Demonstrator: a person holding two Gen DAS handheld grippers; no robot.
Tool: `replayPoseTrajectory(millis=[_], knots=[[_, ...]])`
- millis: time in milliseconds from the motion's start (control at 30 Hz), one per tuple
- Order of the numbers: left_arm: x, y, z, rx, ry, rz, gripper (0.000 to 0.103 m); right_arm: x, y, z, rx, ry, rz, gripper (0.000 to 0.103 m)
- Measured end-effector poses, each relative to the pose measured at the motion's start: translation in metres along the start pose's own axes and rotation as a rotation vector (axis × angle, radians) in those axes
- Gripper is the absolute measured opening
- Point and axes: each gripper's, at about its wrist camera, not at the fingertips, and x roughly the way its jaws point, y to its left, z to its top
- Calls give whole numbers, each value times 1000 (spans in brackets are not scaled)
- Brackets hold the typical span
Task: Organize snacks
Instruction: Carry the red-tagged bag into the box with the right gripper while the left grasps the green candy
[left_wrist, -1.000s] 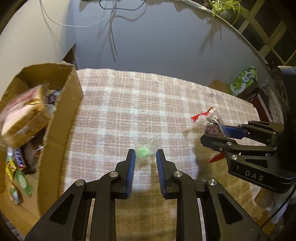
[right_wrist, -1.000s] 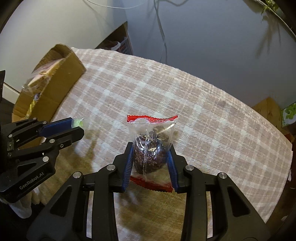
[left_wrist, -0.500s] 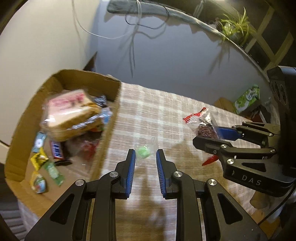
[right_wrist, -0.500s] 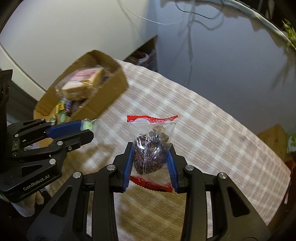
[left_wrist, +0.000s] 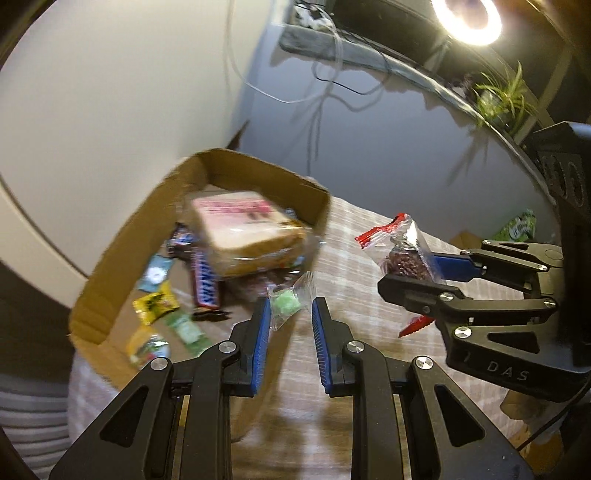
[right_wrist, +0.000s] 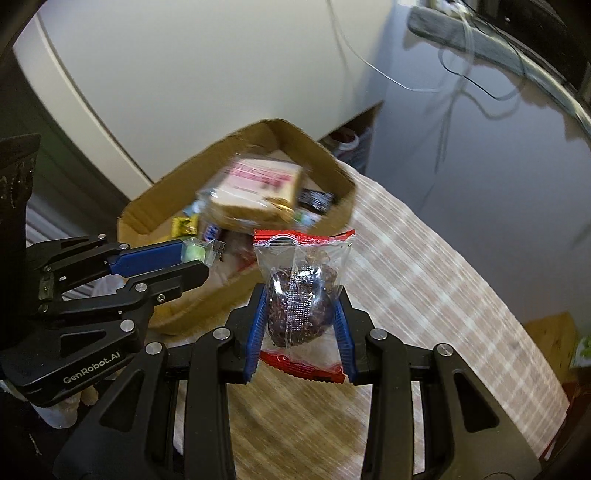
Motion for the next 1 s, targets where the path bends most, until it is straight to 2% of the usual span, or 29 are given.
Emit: replayPoseTrajectory(millis=[267, 600, 767, 1000], knots=[[-12, 40, -2, -72, -25, 63, 21, 7, 36, 24, -72, -11, 37, 36], [-18, 62, -1, -107, -49, 110, 21, 27, 71, 44, -130, 3, 69, 36], [-21, 72, 0, -111, -60, 130, 21, 40, 78, 48, -144, 23, 71, 36], [-13, 82, -2, -117, -36, 152, 21, 59, 80, 49, -138, 63, 63, 36]])
